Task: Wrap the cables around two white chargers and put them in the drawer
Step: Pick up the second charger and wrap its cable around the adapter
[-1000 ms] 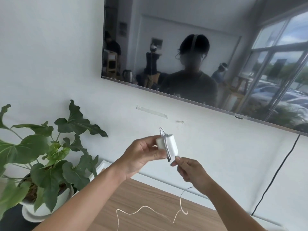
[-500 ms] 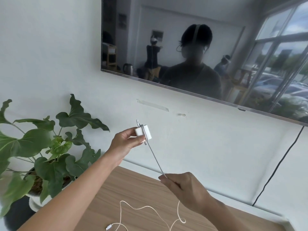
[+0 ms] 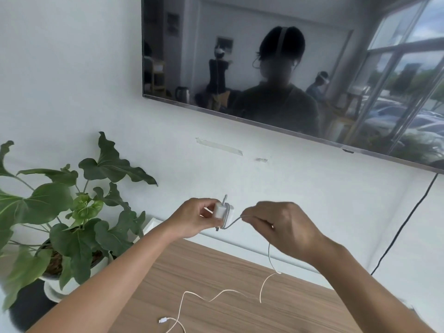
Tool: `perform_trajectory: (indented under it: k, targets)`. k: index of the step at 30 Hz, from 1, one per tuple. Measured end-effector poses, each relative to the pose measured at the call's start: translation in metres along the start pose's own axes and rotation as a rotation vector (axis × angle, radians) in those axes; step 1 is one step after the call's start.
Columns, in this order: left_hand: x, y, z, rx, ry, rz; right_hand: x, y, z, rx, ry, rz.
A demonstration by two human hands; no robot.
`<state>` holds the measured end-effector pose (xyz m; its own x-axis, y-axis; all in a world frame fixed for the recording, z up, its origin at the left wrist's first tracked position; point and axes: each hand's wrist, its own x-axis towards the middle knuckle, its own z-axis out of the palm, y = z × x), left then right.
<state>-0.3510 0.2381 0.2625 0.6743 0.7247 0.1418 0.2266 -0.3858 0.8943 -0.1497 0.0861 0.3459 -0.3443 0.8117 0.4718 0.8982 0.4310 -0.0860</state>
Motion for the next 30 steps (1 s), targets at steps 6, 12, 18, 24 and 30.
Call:
perform_trajectory:
  k: [6,12,18,24,30]
  targets:
    - [-0.008,0.015,0.008,0.052,-0.176,0.048,0.023,0.012,-0.012,0.117,0.06,0.174]
    - [-0.017,0.029,0.013,-0.083,-0.222,0.109,0.028,0.029,-0.007,0.506,0.1,0.494]
    - [-0.024,0.042,0.011,-0.301,-0.247,0.146,0.023,0.037,0.0,0.761,0.041,0.647]
    - [-0.024,0.051,0.014,-0.5,-0.251,0.176,0.018,0.036,0.009,1.066,-0.083,0.652]
    - [-0.019,0.055,0.009,-0.726,-0.131,0.207,-0.002,0.035,0.026,1.05,-0.074,0.746]
